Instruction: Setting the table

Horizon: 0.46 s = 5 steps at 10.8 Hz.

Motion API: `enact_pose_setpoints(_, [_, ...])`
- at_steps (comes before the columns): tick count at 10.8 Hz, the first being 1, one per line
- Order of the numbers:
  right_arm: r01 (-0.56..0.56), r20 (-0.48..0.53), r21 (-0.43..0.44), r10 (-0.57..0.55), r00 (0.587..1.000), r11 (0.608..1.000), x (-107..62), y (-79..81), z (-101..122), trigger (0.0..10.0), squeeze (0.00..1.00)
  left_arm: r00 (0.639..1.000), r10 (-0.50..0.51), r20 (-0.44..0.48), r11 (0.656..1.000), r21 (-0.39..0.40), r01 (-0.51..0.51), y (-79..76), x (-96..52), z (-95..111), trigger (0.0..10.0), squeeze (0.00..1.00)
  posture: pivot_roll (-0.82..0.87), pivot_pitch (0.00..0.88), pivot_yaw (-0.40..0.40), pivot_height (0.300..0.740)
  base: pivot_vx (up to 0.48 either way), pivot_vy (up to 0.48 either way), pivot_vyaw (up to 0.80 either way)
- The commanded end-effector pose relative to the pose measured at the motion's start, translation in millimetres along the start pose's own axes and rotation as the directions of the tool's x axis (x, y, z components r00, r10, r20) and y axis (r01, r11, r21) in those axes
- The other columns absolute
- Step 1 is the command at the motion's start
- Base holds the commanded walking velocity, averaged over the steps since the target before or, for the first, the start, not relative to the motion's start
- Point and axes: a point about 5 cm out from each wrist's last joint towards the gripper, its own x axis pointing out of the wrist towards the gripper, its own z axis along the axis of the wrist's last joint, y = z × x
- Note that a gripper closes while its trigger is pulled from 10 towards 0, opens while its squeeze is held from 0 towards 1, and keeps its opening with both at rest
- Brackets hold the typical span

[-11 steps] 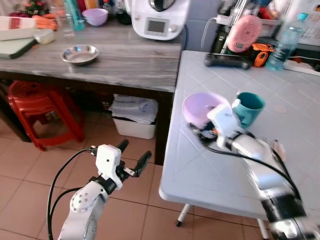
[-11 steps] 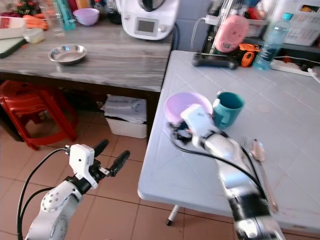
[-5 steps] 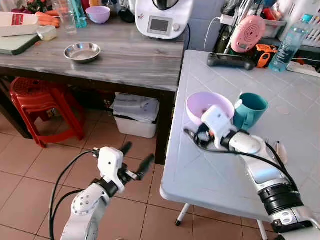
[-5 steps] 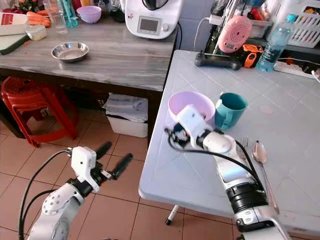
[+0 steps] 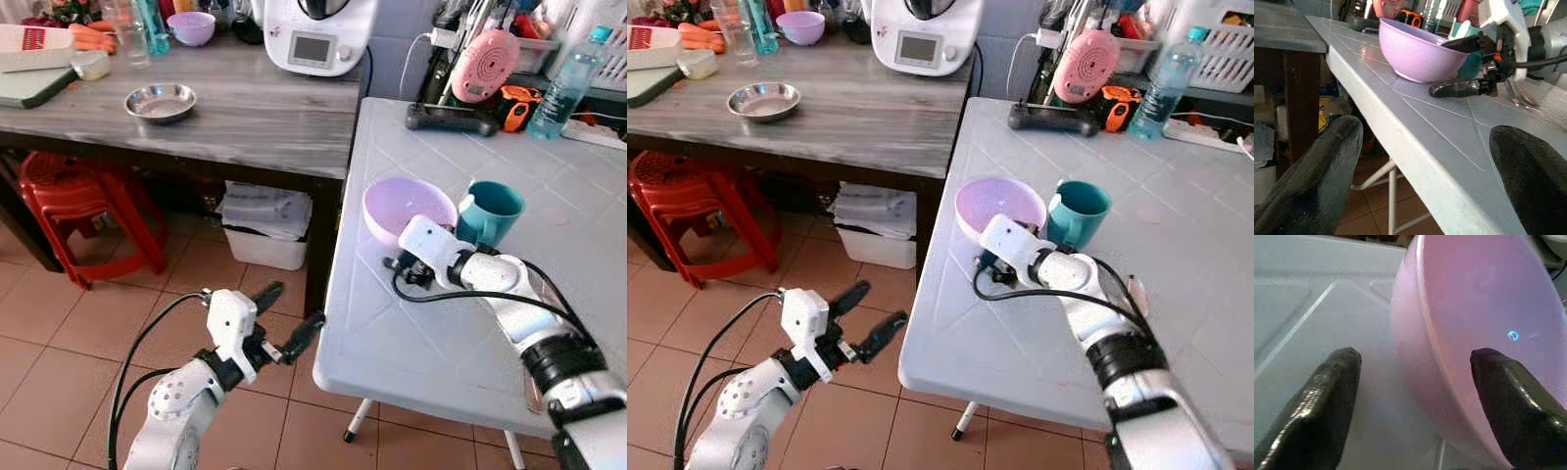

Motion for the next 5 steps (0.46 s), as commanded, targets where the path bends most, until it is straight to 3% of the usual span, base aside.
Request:
enact_pose_setpoints(1, [-0.003,-0.009,-0.043,0.003,1.000,0.999,0.4,-3.9,-0.5,0.0,0.00,1.000,-0.017,0.001,1.000,0.010,0.017,-2.4,-0.6,1.6,10.0,0.00,0.02,0.069,-0.037,0.740,0.000,0.000,0.00])
enact_pose_setpoints(5, [0.014,-0.017,-0.105,-0.016,1.000,0.994,0.8,-10.3,-5.7,0.0,0.00,1.000,-0.028,0.007,0.999,0.020,0.028,-1.5,0.4,3.8,10.0,0.00,0.02,0.060,-0.032,0.740,0.000,0.000,0.00])
